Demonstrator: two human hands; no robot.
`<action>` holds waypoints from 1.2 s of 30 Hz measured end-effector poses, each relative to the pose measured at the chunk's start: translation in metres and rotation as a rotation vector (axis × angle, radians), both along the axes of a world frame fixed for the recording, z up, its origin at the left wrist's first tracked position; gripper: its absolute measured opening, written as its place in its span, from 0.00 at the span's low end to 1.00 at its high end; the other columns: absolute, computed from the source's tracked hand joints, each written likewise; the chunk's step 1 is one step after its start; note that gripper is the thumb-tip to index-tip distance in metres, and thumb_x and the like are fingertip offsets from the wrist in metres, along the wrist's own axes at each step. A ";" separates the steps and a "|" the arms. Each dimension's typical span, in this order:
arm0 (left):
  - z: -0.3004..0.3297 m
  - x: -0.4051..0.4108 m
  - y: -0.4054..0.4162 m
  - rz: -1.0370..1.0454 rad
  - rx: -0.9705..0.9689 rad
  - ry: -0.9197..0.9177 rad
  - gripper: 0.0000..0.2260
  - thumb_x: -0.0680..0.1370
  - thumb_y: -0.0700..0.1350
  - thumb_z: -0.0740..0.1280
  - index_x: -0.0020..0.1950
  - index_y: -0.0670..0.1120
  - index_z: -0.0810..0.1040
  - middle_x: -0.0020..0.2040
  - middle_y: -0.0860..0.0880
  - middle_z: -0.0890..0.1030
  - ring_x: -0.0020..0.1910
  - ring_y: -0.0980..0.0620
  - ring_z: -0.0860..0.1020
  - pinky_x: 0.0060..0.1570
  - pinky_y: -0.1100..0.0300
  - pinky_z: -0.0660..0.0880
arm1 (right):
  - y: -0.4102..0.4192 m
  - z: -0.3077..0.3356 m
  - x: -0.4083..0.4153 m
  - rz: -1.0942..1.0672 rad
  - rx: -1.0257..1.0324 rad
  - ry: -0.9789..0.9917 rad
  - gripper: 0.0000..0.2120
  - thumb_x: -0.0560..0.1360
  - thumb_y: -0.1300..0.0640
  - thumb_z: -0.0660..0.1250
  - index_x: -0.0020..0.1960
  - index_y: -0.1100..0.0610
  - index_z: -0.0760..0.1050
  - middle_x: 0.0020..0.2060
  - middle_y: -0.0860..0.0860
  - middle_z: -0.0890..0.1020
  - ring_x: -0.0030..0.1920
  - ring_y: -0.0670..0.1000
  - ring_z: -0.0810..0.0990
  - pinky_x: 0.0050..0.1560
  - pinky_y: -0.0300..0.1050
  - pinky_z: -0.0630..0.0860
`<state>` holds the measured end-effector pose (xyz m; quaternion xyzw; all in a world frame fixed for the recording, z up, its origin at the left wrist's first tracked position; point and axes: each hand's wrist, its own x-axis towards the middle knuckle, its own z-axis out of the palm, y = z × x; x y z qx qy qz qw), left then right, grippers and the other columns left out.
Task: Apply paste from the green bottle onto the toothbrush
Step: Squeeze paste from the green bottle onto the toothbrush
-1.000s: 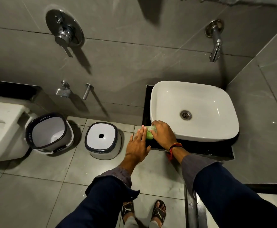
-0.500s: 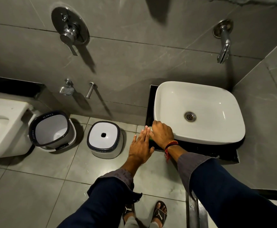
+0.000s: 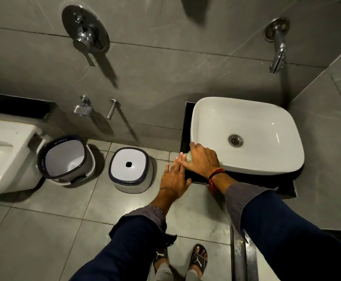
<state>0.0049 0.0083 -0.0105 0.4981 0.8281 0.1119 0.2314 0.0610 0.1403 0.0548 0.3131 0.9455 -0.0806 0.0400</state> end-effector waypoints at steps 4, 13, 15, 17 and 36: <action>0.001 0.001 0.000 0.002 0.005 -0.008 0.38 0.84 0.56 0.59 0.84 0.46 0.39 0.85 0.48 0.41 0.85 0.46 0.45 0.82 0.43 0.46 | 0.002 -0.006 0.008 -0.007 -0.101 0.056 0.20 0.77 0.46 0.67 0.63 0.58 0.75 0.57 0.56 0.78 0.49 0.60 0.83 0.45 0.50 0.81; -0.001 0.002 0.000 0.004 0.018 -0.007 0.39 0.84 0.61 0.57 0.84 0.46 0.39 0.85 0.48 0.41 0.85 0.48 0.44 0.83 0.45 0.46 | -0.039 -0.029 0.030 -0.352 -0.195 0.355 0.16 0.78 0.47 0.67 0.60 0.56 0.77 0.48 0.55 0.85 0.47 0.58 0.84 0.45 0.52 0.83; 0.000 0.001 0.000 -0.001 0.021 -0.010 0.39 0.83 0.63 0.55 0.84 0.46 0.39 0.85 0.48 0.41 0.84 0.48 0.44 0.83 0.44 0.47 | -0.047 -0.034 0.032 -0.396 -0.295 0.449 0.16 0.78 0.52 0.68 0.65 0.54 0.76 0.53 0.55 0.84 0.51 0.57 0.84 0.51 0.53 0.83; -0.001 0.000 0.000 -0.008 0.017 -0.002 0.40 0.83 0.64 0.55 0.84 0.46 0.39 0.85 0.48 0.41 0.85 0.48 0.45 0.83 0.44 0.47 | -0.049 -0.035 0.027 -0.455 -0.360 0.561 0.18 0.78 0.55 0.69 0.67 0.54 0.76 0.56 0.55 0.84 0.55 0.56 0.83 0.56 0.54 0.82; -0.016 0.006 -0.021 -0.011 0.059 0.049 0.37 0.84 0.57 0.59 0.84 0.48 0.41 0.85 0.49 0.43 0.85 0.49 0.44 0.83 0.45 0.49 | -0.049 -0.050 0.028 -0.427 -0.329 0.671 0.13 0.78 0.54 0.70 0.59 0.60 0.78 0.56 0.56 0.82 0.60 0.54 0.79 0.64 0.50 0.78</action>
